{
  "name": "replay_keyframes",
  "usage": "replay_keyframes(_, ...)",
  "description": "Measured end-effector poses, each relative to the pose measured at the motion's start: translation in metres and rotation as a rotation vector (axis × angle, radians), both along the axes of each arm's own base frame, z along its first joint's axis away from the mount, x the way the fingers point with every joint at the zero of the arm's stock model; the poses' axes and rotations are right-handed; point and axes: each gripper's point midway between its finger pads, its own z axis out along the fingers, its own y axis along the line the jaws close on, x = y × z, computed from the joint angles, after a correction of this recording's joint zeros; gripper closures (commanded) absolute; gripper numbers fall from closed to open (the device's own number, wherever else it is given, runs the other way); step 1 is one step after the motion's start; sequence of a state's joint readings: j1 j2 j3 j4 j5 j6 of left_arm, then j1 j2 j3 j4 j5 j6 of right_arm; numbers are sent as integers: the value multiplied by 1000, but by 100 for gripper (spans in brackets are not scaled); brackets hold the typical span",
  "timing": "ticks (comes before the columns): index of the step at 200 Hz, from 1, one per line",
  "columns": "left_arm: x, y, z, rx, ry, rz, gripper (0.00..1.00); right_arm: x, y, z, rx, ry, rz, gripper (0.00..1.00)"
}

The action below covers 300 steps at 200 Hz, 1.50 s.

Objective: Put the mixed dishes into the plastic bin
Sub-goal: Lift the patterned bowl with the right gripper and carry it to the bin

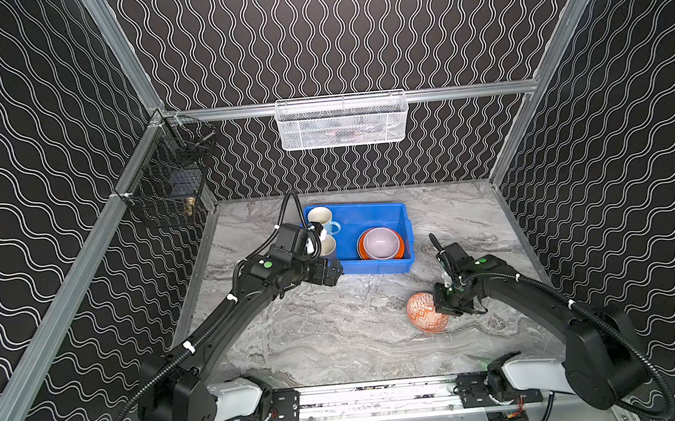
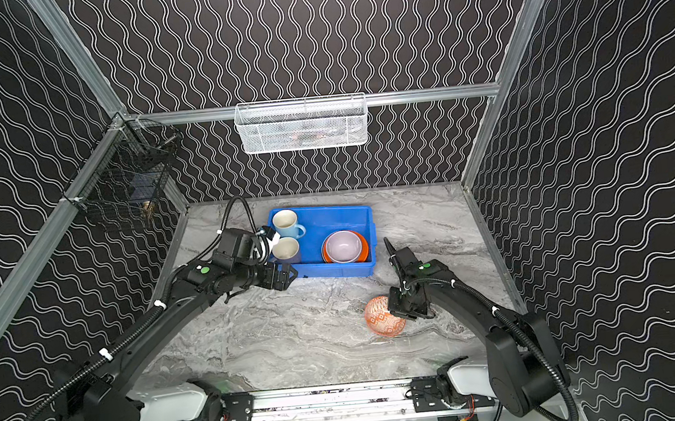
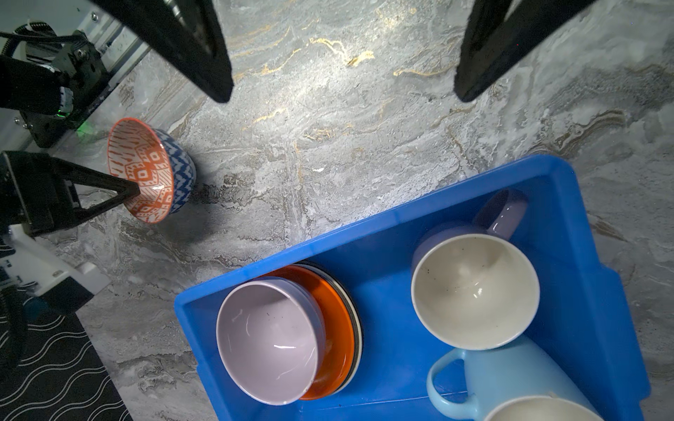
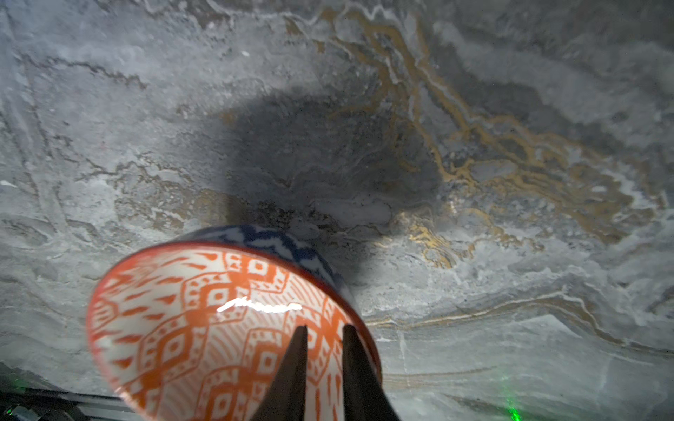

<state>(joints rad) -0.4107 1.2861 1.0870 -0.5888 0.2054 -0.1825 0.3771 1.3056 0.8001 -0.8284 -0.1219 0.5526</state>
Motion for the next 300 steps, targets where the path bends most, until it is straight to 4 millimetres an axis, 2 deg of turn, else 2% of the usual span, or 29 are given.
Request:
replay_keyframes(48, 2, -1, -2, 2, 3, -1, 1, 14, 2, 16, -6, -43, 12, 76)
replay_keyframes(73, 2, -1, -4, 4, 7, -2, 1, 16, 0, 19, -24, -47, 17, 70)
replay_keyframes(107, 4, -1, -6, 5, 9, -1, 1, 11, -7, 15, -58, -34, 27, 62)
replay_keyframes(183, 5, -3, -8, 5, 16, -4, 1, 0, -12, -5, -85, 31, 27, 62)
replay_keyframes(198, 4, -2, -8, 4, 15, -4, 1, 0, -12, -12, -90, 47, 27, 65)
replay_keyframes(228, 2, -1, -7, 5, 10, -1, 1, -4, -12, -22, -87, 72, 17, 83)
replay_keyframes(247, 2, 1, -3, 5, -3, 3, 1, -7, -6, -21, -55, 87, 13, 93)
replay_keyframes(264, 2, 3, -3, 14, -10, 12, 1, -2, -4, -17, -43, 61, 15, 97)
replay_keyframes(300, 3, 5, -4, 26, -12, 22, 1, 5, -8, -2, -71, 28, 9, 97)
